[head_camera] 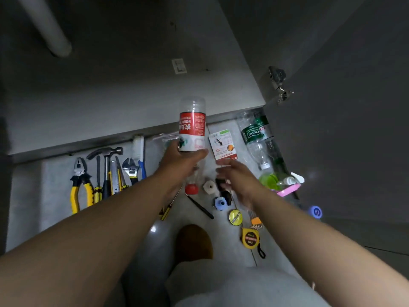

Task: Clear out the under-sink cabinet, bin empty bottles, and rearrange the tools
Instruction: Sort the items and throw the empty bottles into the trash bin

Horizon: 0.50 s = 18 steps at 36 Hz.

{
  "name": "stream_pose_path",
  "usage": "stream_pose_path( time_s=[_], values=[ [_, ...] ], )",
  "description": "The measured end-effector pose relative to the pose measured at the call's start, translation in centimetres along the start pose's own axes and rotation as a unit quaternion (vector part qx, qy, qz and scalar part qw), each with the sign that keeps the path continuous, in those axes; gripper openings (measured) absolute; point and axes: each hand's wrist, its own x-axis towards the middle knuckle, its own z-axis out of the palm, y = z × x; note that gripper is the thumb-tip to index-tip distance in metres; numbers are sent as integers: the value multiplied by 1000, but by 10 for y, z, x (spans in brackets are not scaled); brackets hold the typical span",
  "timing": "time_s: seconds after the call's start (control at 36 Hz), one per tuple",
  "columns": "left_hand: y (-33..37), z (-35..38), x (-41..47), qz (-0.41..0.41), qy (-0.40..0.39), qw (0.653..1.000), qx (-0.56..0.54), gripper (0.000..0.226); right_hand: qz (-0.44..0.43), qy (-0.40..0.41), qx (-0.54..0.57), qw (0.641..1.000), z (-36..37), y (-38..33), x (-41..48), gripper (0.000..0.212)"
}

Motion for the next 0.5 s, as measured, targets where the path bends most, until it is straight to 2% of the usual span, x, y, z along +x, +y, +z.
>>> stream_pose_path(
  time_s=[0.06,0.11,0.19,0.25,0.39,0.5],
  values=[
    [1,-12,6,-7,8,1000,-18,43,-3,103,-62,993,-8,-3,38,34],
    [0,-22,11,-14,17,999,-32,48,8,166,-119,979,-15,-5,73,47],
    [-3,-35,18,-15,25,998,-48,49,24,202,-161,966,-23,-7,114,67],
    [-7,-41,23,-27,27,997,-63,54,46,208,-185,959,-24,-5,135,70],
    [-18,-44,28,-45,21,996,-77,55,74,201,-257,942,-12,5,154,57],
    [-20,-36,26,-44,-12,997,-65,47,41,237,-252,938,-7,12,146,21]
  ],
)
